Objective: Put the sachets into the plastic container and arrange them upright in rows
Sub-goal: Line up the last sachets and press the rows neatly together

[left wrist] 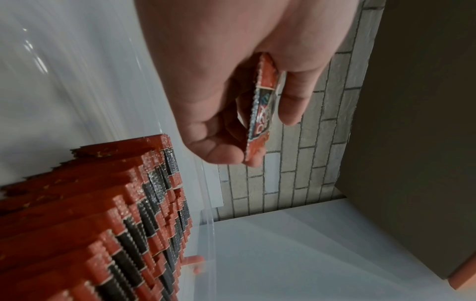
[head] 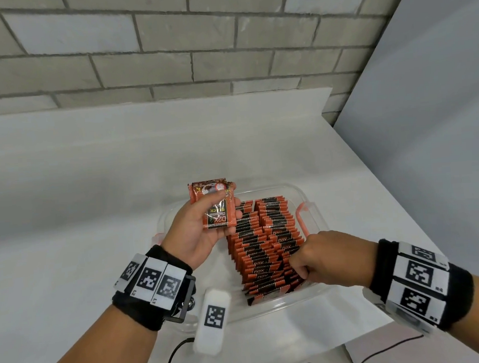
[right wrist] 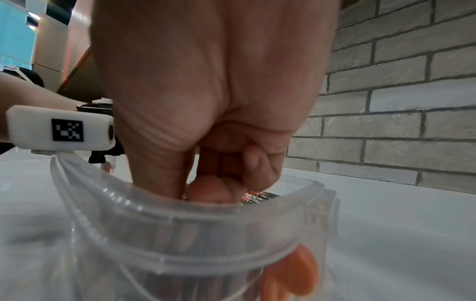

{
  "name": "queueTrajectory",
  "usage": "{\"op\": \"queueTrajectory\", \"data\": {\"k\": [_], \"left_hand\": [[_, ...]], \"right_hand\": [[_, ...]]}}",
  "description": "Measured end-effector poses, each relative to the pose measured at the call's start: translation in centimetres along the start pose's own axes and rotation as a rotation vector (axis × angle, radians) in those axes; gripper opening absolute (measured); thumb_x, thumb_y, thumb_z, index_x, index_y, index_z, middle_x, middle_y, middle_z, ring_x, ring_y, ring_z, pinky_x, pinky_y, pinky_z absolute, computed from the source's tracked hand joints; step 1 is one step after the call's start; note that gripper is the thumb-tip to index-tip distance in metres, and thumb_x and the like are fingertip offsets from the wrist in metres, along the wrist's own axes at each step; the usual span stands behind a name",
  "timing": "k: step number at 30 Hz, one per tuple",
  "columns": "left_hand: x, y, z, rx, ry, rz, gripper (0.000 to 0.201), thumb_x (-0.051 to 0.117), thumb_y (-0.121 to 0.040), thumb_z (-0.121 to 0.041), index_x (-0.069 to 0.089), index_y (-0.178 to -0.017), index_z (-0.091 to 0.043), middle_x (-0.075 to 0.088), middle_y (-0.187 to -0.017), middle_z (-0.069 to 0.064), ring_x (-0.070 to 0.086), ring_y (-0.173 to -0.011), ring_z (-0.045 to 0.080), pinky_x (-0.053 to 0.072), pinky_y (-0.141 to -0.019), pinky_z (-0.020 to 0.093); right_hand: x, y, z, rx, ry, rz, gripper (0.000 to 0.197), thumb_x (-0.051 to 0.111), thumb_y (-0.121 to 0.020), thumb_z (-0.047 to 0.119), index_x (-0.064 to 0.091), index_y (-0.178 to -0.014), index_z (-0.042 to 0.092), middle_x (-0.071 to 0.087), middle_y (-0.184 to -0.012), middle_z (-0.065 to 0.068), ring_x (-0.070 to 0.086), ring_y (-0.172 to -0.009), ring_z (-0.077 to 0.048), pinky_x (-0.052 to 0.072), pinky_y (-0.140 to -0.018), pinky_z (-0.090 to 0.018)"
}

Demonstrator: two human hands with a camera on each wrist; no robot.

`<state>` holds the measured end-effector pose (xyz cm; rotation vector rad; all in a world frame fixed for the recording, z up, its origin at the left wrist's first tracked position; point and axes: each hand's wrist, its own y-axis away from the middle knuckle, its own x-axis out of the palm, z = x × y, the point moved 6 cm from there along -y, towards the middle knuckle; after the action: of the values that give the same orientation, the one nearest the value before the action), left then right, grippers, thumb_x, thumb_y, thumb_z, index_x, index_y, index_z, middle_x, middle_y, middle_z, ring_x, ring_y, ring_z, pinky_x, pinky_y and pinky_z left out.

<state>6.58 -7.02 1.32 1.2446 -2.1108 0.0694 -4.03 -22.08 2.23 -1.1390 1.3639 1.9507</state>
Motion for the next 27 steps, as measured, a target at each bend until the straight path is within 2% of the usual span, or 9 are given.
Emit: {"op": "queueTrajectory", "data": {"k": [2, 5, 9, 11, 13, 16, 20, 23, 27], "left_hand": [[-0.1, 0.0, 0.0, -0.002, 0.007, -0.001, 0.037, 0.060, -0.077, -0.025, 0.065, -0.110, -0.009, 0.066, -0.084, 0.009, 0.062, -0.070, 0.020, 0.048, -0.055, 0.028], [-0.1, -0.1, 0.0, -0.009, 0.028, 0.003, 0.037, 0.058, -0.079, -0.026, 0.065, -0.111, -0.008, 0.066, -0.085, 0.010, 0.062, -0.069, 0.020, 0.049, -0.056, 0.028], [0.0, 0.0, 0.1, -0.034, 0.084, -0.002, 0.037, 0.052, -0.083, -0.026, 0.063, -0.113, -0.005, 0.065, -0.084, 0.010, 0.062, -0.070, 0.021, 0.050, -0.064, 0.031], [-0.1, 0.0, 0.1, -0.038, 0.101, -0.026, 0.033, 0.047, -0.090, -0.021, 0.063, -0.112, -0.004, 0.064, -0.082, 0.010, 0.062, -0.069, 0.023, 0.052, -0.065, 0.033], [-0.4, 0.0, 0.0, -0.032, 0.100, -0.058, 0.029, 0.044, -0.094, -0.018, 0.062, -0.112, -0.003, 0.067, -0.084, 0.010, 0.065, -0.070, 0.023, 0.054, -0.065, 0.034], [-0.5, 0.0, -0.1, -0.031, 0.087, -0.082, 0.023, 0.049, -0.094, -0.014, 0.059, -0.112, -0.005, 0.071, -0.089, 0.010, 0.068, -0.077, 0.023, 0.056, -0.065, 0.034], [0.0, 0.2, 0.0, -0.012, 0.011, -0.042, 0.028, 0.057, -0.088, -0.018, 0.060, -0.113, -0.007, 0.071, -0.093, 0.011, 0.069, -0.080, 0.021, 0.056, -0.058, 0.028], [0.5, 0.6, -0.1, 0.009, -0.025, -0.005, 0.034, 0.060, -0.081, -0.026, 0.061, -0.111, -0.009, 0.071, -0.093, 0.008, 0.067, -0.080, 0.017, 0.055, -0.060, 0.027], [0.5, 1.2, -0.3, 0.003, -0.096, 0.020, 0.030, 0.061, -0.078, -0.026, 0.063, -0.105, -0.011, 0.069, -0.093, 0.008, 0.063, -0.082, 0.017, 0.053, -0.064, 0.029]], "right_hand": [[-0.2, 0.0, -0.2, 0.027, -0.022, -0.027, 0.015, 0.056, -0.087, 0.014, 0.049, -0.077, 0.022, 0.042, -0.066, 0.012, 0.039, -0.057, -0.006, 0.024, -0.051, -0.014], [-0.2, 0.1, -0.8, 0.070, -0.063, -0.016, 0.017, 0.060, -0.084, 0.019, 0.044, -0.077, 0.021, 0.041, -0.065, 0.011, 0.035, -0.054, -0.004, 0.023, -0.049, -0.016], [0.1, -0.1, -1.3, 0.082, -0.132, -0.006, 0.022, 0.064, -0.083, 0.020, 0.043, -0.076, 0.021, 0.046, -0.068, 0.013, 0.041, -0.059, -0.005, 0.028, -0.051, -0.014], [-0.2, 0.1, -1.5, 0.107, -0.191, 0.016, 0.023, 0.069, -0.082, 0.021, 0.046, -0.080, 0.023, 0.051, -0.074, 0.012, 0.049, -0.068, -0.011, 0.034, -0.056, -0.014], [-1.0, 0.1, -1.6, 0.122, -0.265, 0.013, 0.023, 0.073, -0.080, 0.028, 0.050, -0.085, 0.027, 0.060, -0.080, 0.009, 0.055, -0.073, -0.009, 0.040, -0.060, -0.016], [-4.0, 0.0, -1.0, 0.113, -0.454, -0.168, 0.021, 0.071, -0.082, 0.036, 0.057, -0.095, 0.027, 0.065, -0.081, 0.006, 0.055, -0.062, 0.000, 0.041, -0.058, -0.013], [-7.7, -0.9, -0.7, 0.195, -0.662, -0.527, 0.027, 0.065, -0.085, 0.042, 0.058, -0.105, 0.024, 0.064, -0.085, 0.009, 0.059, -0.067, -0.005, 0.045, -0.062, -0.018], [-7.3, -2.5, -0.1, 0.263, -0.770, -0.522, 0.029, 0.064, -0.084, 0.047, 0.059, -0.099, 0.022, 0.066, -0.086, 0.004, 0.062, -0.073, -0.011, 0.048, -0.066, -0.026], [-7.2, -3.4, 0.2, 0.259, -0.821, -0.545, 0.017, 0.070, -0.083, 0.034, 0.058, -0.087, 0.022, 0.069, -0.085, 0.000, 0.066, -0.077, -0.019, 0.051, -0.071, -0.034]]}}
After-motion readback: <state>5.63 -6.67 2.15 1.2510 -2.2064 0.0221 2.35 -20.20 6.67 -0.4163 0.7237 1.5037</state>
